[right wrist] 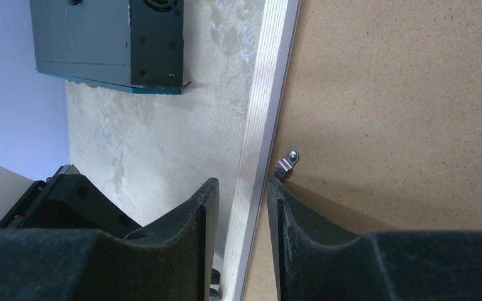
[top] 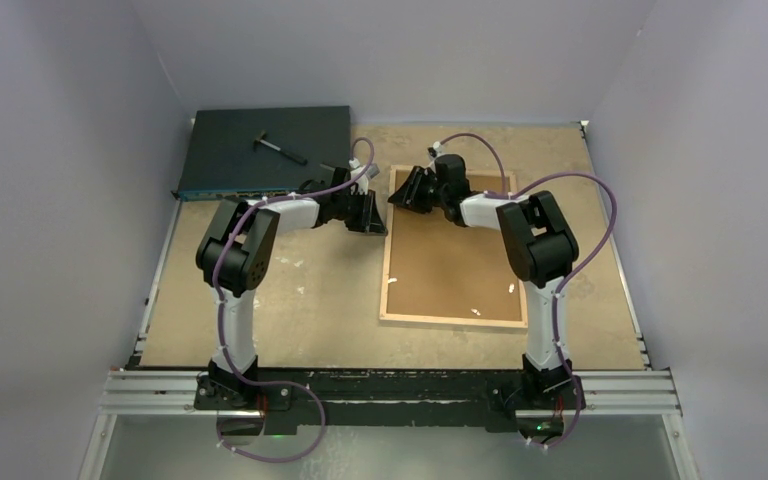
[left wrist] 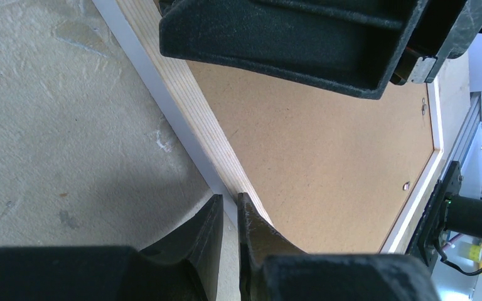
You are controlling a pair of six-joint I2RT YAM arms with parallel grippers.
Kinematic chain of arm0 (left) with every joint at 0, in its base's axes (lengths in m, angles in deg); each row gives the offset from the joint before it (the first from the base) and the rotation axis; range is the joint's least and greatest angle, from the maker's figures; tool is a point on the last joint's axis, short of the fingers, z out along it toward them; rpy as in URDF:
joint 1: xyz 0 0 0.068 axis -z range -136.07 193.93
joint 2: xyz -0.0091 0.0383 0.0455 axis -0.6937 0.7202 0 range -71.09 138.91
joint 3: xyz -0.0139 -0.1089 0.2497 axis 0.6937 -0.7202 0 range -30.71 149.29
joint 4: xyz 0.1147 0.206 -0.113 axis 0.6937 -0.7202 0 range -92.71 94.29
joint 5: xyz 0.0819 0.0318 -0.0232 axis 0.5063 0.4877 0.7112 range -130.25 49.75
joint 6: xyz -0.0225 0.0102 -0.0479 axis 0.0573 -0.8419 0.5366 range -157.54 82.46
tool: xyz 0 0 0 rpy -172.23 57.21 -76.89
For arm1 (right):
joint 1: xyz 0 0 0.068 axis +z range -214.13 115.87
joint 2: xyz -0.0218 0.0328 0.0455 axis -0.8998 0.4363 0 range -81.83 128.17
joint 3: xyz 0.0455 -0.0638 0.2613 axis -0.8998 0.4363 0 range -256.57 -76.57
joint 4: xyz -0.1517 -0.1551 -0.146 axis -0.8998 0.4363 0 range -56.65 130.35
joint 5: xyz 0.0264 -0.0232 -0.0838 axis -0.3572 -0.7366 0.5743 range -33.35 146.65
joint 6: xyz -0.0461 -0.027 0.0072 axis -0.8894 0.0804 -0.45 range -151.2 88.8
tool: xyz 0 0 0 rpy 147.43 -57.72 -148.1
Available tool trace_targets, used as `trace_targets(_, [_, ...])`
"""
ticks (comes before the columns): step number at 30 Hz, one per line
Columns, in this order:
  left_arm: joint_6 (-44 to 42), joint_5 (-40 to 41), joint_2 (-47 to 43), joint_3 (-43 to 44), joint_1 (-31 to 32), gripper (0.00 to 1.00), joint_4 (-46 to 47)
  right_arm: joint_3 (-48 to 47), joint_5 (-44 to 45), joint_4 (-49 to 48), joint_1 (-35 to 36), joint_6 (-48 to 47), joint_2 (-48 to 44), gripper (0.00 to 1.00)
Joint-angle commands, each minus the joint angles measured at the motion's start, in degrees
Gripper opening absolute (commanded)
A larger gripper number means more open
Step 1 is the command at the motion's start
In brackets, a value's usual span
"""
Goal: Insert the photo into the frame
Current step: Install the photo frame at the center of the board.
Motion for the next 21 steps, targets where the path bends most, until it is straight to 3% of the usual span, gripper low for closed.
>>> trace_targets(1, [-0.14,-0.67,-0.37,-0.20,0.00,0.12,1.06,0.02,0.84,-0.25,0.41,0.62,-0.56,0.38])
trace_targets(21, [-0.15,-2.37,-1.63,-0.50,0.05,0.12,1.19,-4.17,0.15,-0.82,2.04,0.81,1.19,0.38])
